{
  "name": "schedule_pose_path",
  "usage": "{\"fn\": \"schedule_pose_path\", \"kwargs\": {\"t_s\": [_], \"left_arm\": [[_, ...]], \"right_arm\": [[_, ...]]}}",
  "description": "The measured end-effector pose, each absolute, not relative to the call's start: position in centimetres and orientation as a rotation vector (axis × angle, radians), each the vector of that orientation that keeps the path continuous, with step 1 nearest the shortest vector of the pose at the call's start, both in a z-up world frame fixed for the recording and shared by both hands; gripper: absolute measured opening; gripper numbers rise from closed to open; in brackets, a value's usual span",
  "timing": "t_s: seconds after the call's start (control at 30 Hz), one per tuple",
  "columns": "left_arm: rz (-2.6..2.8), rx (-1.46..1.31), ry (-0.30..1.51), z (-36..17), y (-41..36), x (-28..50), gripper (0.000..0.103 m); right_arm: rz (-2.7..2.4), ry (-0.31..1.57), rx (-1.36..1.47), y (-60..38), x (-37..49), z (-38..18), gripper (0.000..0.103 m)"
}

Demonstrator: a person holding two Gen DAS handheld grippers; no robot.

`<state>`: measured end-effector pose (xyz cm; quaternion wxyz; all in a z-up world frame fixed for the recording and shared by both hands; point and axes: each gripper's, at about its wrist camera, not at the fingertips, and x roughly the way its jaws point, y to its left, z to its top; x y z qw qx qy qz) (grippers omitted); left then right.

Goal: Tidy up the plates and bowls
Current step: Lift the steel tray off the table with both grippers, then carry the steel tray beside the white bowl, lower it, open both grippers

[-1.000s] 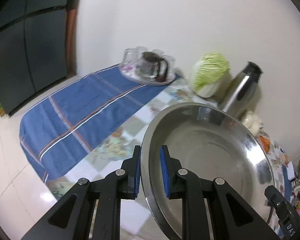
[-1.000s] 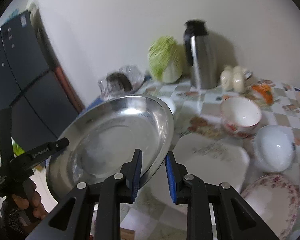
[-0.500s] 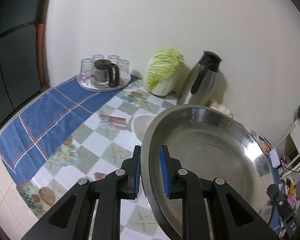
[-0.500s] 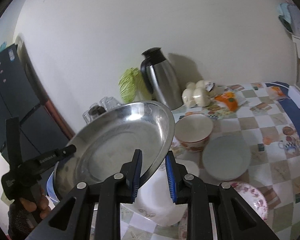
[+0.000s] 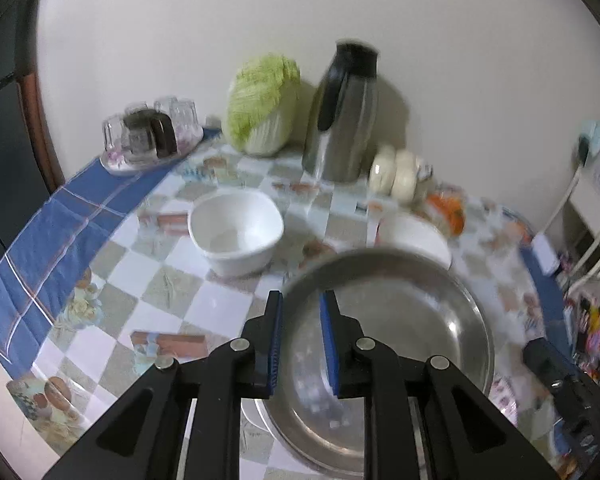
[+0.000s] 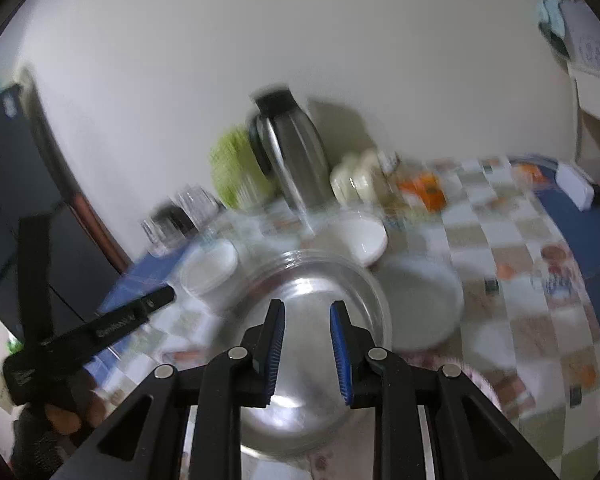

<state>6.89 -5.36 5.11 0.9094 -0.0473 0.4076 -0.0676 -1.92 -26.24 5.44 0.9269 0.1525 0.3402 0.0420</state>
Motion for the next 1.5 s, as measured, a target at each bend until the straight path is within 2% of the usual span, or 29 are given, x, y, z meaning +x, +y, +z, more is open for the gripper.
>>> {"fn": "schedule_pose_path", "kwargs": {"t_s": [0.23, 0.3, 0.37, 0.83, 1.0, 1.2, 1.5], "left_arm": [[-0.087, -0.142, 0.923, 2.7, -3.3, 7.9, 0.020], [-0.086, -0.156, 0.950, 2.1, -2.7, 8.2, 0.029], [-0.069, -0.163, 0.971, 1.4, -2.1, 8.4, 0.033], [-0.019, -0.179, 1.125, -2.8, -0.9, 9.7, 0.033], [-0.019, -0.157, 1.132, -3.1, -1.3, 9.9, 0.033], [-0.005, -0.166, 1.133, -3.1, -0.7, 9.9, 0.040], [0.035, -0.166, 1.119, -2.8, 0.1, 9.9, 0.040]], "right_arm": [[0.031, 0.829, 0.336, -27.2, -0.5, 1.2, 0.025], [0.024, 0.839, 0.355, -27.5, -0.4, 0.8, 0.026], [0.023, 0.852, 0.369, -27.6, -0.2, 0.4, 0.026], [-0.056, 0.910, 0.403, -28.2, 0.8, -1.4, 0.027], [-0.064, 0.945, 0.401, -28.2, 1.1, -2.3, 0.027], [-0.046, 0.967, 0.327, -26.4, 1.4, -2.5, 0.028], [-0.015, 1.003, 0.272, -25.0, 1.5, -2.9, 0.028]]}}
